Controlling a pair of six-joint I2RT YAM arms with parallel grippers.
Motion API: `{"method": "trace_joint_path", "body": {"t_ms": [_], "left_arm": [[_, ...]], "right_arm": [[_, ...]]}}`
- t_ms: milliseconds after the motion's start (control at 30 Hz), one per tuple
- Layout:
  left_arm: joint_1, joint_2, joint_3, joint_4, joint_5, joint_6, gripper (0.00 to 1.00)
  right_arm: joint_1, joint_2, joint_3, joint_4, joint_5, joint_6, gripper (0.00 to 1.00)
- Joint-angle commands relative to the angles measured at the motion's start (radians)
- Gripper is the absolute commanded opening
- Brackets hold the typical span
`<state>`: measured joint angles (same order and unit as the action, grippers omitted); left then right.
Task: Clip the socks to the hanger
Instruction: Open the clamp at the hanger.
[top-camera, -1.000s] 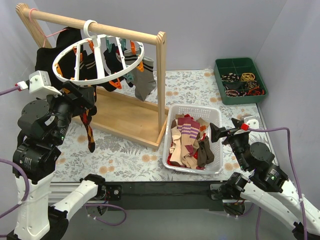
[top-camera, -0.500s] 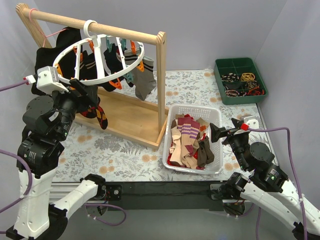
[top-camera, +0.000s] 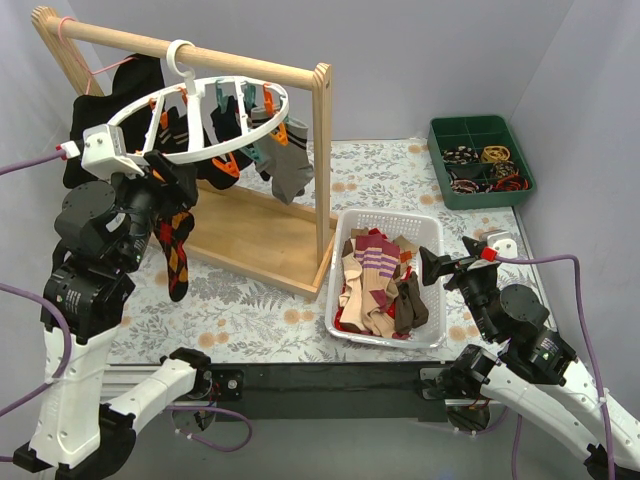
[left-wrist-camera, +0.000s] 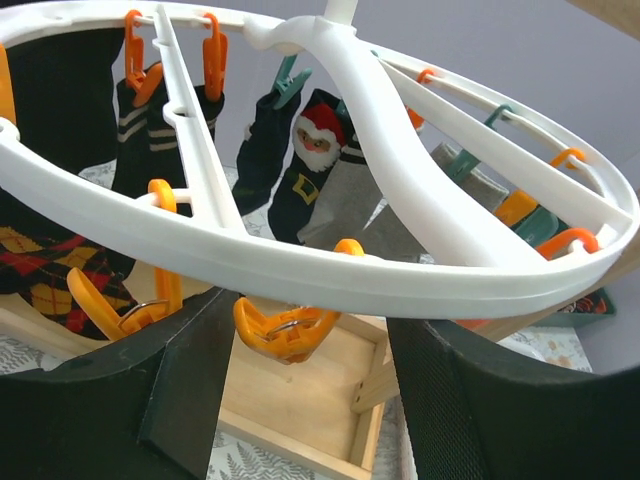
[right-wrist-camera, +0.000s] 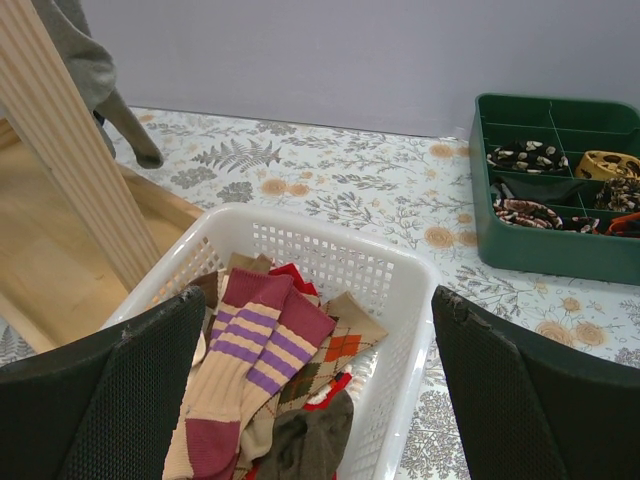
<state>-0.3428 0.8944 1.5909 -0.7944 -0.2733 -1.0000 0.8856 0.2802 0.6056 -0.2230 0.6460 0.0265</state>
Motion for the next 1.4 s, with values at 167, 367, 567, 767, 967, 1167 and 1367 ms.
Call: {"method": "trace_joint_path", "body": {"t_ms": [167,367,567,767,967,1167,1367], "left_arm": [[-0.002,-0.005,-0.012,0.07,-0.089,0.041,0.56],[-0.002,-0.029,-0.023,0.095,-0.098,0.035,0.56],[-0.002,-0.045,-0.034,0.095,-0.09,0.037,0.38],[-0.002,-0.06,-0.068,0.09,-0.076,0.029,0.29],[-0.001,-0.089,-0.13,0.078,-0.072,0.011,0.24],[-0.002,-0.146,-0.285,0.115,-0.026,-0.02,0.19],[-0.002,-0.186,-0.391,0.179,-0.01,-0.034,0.16]], "right_arm": [[0.001,-0.013,-0.009,0.02,-0.008,0.006,0.98],[0.001,-0.013,-0.01,0.017,-0.008,0.007,0.98],[0.001,-0.006,-0.009,0.016,-0.019,0.009,0.98],[0.001,0.008,-0.01,0.013,-0.037,0.01,0.98],[0.001,0.039,-0.015,0.007,-0.049,0.01,0.98],[0.001,0.1,-0.03,-0.015,-0.058,0.041,0.98],[0.001,0.223,-0.004,-0.055,-0.112,0.088,0.98]]}}
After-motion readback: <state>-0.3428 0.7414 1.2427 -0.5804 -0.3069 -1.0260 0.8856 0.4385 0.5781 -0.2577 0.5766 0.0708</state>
